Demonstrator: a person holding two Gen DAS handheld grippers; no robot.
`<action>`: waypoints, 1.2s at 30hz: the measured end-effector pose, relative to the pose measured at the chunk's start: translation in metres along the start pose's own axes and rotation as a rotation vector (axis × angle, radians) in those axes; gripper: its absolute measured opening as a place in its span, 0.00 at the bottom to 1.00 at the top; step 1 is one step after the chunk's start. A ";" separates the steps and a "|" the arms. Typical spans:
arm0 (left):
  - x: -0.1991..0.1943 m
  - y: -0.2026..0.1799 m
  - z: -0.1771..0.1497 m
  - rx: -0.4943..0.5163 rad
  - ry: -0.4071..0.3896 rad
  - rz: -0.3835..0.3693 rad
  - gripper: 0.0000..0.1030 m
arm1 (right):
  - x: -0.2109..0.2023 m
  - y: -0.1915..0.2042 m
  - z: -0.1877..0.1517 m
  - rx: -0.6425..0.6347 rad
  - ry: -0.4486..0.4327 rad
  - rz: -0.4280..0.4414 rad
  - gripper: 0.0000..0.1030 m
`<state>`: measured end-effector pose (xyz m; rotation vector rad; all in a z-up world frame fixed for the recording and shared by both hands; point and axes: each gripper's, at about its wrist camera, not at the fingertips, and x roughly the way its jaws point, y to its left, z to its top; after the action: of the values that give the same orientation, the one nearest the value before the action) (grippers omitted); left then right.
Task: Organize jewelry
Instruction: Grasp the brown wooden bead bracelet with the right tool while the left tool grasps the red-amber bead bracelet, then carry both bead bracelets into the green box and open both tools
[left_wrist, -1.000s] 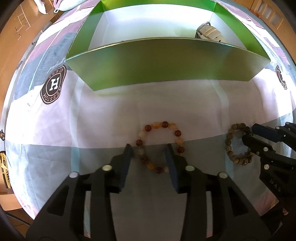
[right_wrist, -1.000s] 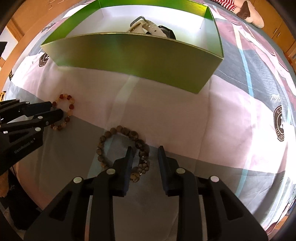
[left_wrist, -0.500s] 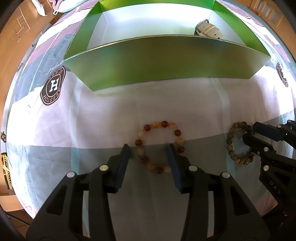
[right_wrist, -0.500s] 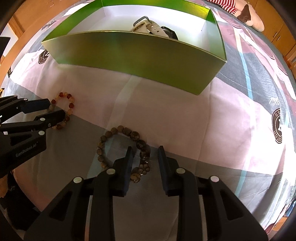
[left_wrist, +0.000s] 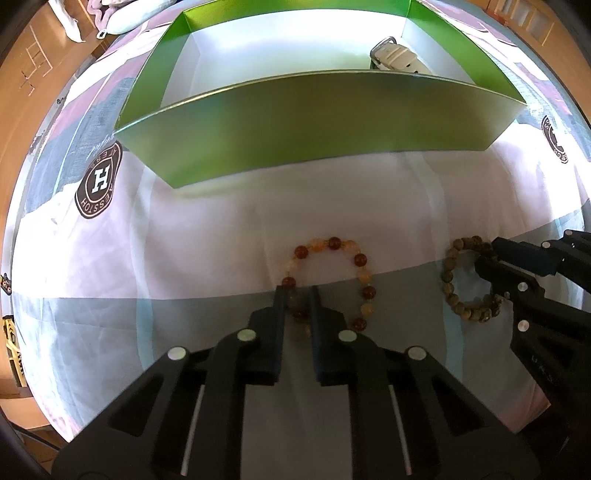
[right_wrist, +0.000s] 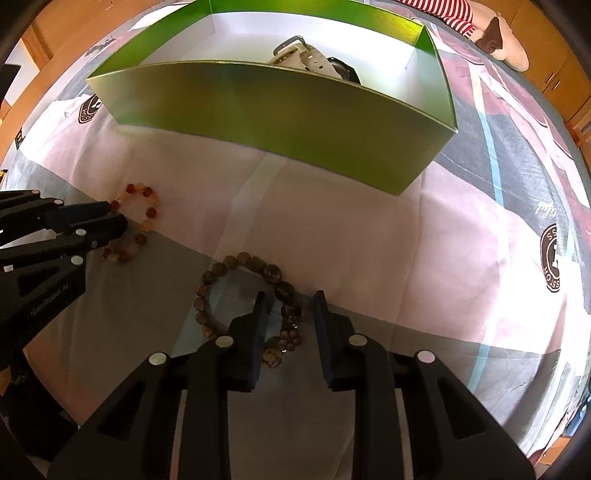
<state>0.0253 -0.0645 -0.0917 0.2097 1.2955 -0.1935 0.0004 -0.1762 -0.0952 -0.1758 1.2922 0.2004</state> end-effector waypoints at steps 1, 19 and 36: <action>-0.001 0.000 0.000 -0.002 -0.001 -0.002 0.10 | 0.000 0.000 0.000 -0.004 -0.002 0.001 0.20; -0.014 0.014 0.001 -0.027 -0.047 -0.039 0.07 | -0.008 0.001 -0.002 -0.019 -0.016 0.005 0.10; -0.034 0.032 0.008 -0.071 -0.112 -0.089 0.07 | -0.011 -0.005 0.001 -0.005 -0.026 0.012 0.10</action>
<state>0.0320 -0.0346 -0.0556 0.0802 1.1994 -0.2314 -0.0003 -0.1818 -0.0843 -0.1698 1.2674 0.2153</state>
